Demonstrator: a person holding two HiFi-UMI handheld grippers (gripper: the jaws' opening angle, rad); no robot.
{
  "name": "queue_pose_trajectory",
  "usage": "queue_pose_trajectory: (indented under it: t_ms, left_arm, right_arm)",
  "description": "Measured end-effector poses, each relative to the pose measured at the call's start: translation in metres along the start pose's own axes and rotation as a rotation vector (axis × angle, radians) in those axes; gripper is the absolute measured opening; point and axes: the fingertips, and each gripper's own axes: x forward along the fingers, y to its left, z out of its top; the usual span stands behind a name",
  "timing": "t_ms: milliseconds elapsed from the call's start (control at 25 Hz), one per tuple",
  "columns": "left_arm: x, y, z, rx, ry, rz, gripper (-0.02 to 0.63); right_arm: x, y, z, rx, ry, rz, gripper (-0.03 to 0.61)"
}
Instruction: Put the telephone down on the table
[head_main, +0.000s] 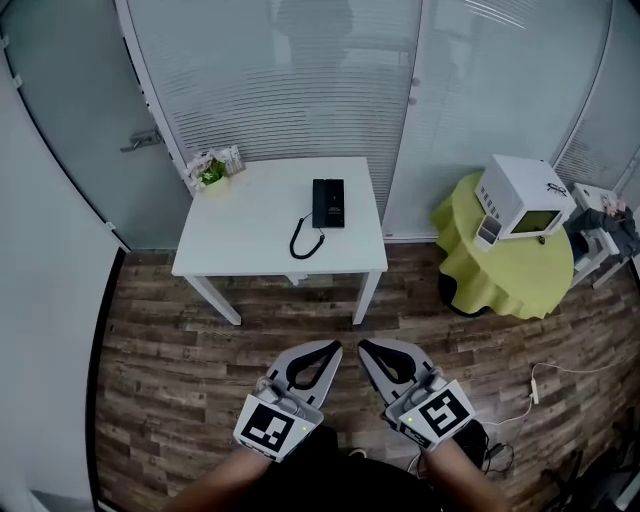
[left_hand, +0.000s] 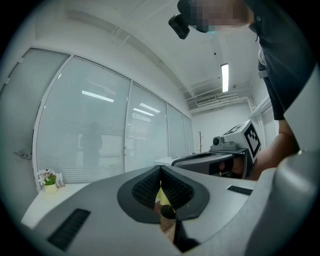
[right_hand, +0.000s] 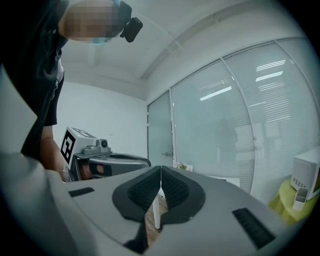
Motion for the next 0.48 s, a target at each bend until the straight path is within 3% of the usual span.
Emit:
queue_pose_trajectory:
  t_ms: [480]
  left_arm:
    - [0.021, 0.086, -0.009, -0.041, 0.010, -0.044, 0.009]
  right_arm:
    - [0.084, -0.027, -0.001, -0.006, 0.024, -0.021, 0.021]
